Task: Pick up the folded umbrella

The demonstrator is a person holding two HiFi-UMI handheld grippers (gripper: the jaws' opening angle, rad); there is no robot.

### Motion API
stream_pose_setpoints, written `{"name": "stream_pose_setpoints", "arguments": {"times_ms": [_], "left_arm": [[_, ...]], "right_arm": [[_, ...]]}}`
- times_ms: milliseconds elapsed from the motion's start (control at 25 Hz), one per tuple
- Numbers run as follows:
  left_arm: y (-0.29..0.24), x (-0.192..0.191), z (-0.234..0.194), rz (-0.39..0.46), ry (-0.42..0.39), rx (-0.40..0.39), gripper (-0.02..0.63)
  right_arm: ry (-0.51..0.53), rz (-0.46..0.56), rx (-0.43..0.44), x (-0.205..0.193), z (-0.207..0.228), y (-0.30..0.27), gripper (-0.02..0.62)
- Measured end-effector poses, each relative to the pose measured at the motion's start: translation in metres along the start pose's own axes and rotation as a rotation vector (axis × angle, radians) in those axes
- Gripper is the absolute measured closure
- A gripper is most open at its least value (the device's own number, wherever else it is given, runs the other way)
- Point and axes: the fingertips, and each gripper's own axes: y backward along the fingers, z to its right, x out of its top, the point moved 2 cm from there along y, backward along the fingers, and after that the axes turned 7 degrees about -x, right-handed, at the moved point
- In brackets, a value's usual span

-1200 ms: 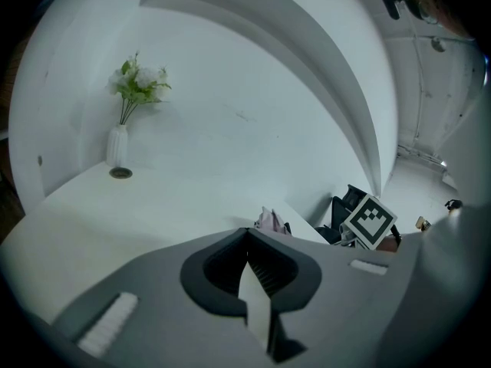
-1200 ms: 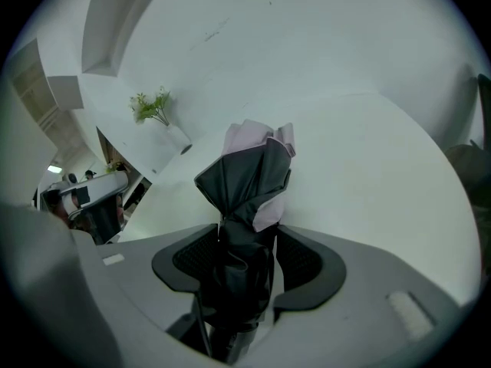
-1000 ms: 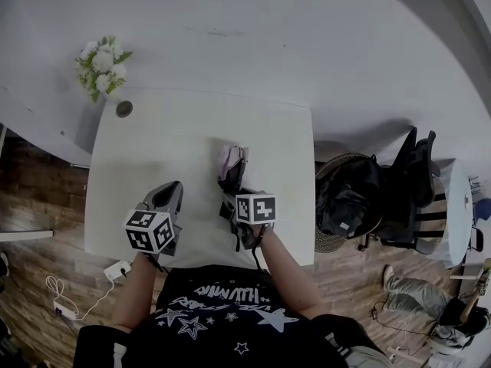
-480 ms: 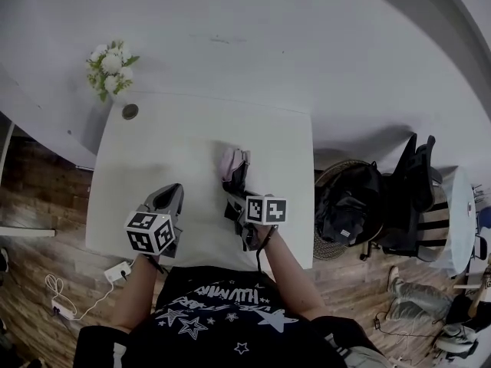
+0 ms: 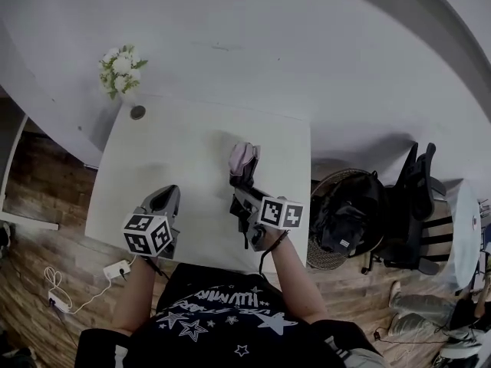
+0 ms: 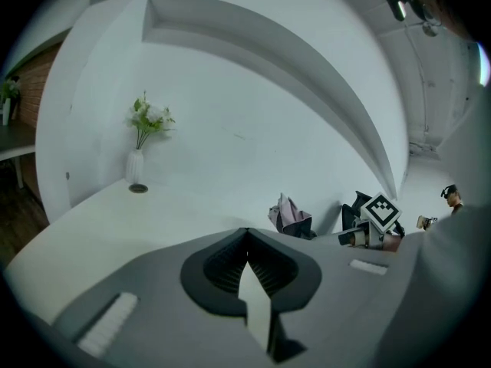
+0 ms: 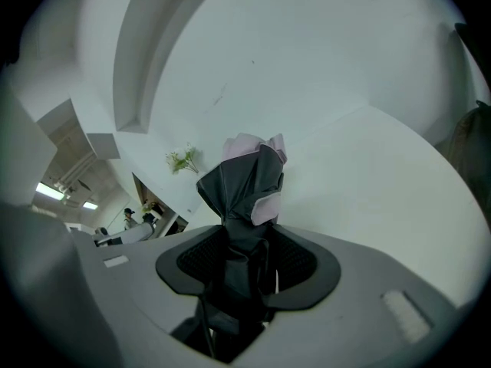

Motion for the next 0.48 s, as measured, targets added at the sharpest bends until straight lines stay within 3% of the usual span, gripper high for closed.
{"name": "stream_pose_setpoints", "arguments": {"times_ms": [480], "left_arm": [[0.039,-0.012,0.058,0.085,-0.003,0.083,0.603]], "right_arm": [[0.046,0.103,0.124,0.01,-0.005,0.067,0.38]]}}
